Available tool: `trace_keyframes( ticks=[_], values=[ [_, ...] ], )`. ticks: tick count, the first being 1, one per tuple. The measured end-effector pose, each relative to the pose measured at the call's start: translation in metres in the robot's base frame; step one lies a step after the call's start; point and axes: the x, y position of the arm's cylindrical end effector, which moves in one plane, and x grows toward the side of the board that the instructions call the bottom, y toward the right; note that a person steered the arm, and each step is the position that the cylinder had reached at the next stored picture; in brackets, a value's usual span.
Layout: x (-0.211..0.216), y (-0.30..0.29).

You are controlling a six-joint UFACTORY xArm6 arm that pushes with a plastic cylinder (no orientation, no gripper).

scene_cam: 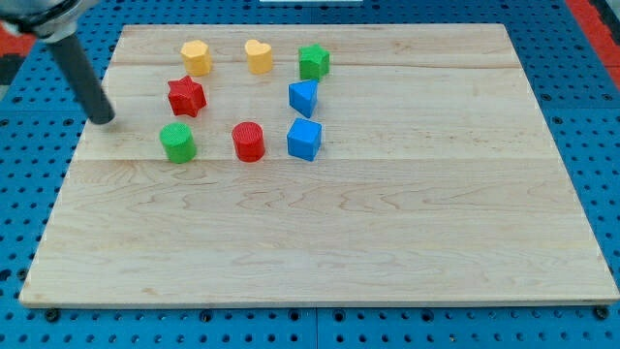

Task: Slide the red star diagonally bottom right to the yellow hexagon

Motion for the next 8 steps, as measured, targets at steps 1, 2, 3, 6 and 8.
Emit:
trace_keyframes(
  ticks=[1,2,3,6,8],
  values=[
    [-0.023,0.022],
    [-0.023,0.061],
    [-0.023,0.070],
    [-0.025,0.124],
    [-0.026,0.124]
  ],
)
